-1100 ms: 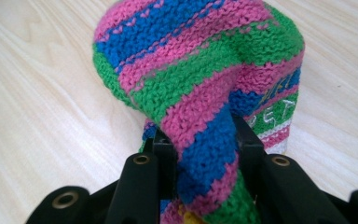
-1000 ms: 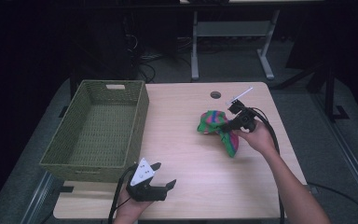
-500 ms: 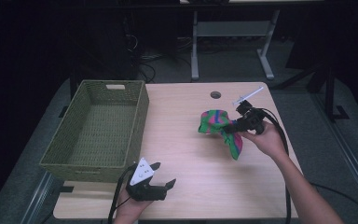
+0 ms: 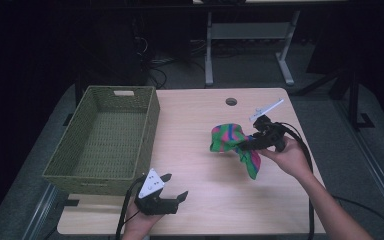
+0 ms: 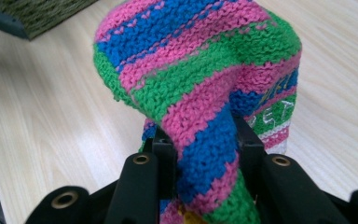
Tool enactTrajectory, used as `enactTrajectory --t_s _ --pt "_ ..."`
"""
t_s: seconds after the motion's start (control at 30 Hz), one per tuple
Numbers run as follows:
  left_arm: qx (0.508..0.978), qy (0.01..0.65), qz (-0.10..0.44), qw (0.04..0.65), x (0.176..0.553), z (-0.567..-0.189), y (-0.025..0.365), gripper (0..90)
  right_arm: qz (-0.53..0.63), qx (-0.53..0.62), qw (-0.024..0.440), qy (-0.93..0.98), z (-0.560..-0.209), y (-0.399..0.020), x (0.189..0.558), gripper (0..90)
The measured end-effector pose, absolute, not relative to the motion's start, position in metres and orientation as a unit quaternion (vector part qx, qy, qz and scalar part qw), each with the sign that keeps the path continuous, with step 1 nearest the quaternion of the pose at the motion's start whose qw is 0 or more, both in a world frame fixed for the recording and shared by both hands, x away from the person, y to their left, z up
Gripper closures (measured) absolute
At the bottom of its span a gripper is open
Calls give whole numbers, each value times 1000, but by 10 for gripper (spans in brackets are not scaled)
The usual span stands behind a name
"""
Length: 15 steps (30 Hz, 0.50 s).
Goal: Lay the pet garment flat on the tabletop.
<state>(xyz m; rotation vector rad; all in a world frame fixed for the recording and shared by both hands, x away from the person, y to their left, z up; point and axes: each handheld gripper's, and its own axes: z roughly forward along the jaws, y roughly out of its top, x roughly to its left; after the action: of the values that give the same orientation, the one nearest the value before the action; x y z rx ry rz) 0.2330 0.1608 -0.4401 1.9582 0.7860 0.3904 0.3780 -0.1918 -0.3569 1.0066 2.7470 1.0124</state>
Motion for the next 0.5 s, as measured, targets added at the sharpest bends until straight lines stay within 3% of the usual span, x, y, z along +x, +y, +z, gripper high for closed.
enactTrajectory --t_s 0.5 --pt "798 328 161 480 234 -440 163 205 338 310 0 888 -374 -185 352 682"
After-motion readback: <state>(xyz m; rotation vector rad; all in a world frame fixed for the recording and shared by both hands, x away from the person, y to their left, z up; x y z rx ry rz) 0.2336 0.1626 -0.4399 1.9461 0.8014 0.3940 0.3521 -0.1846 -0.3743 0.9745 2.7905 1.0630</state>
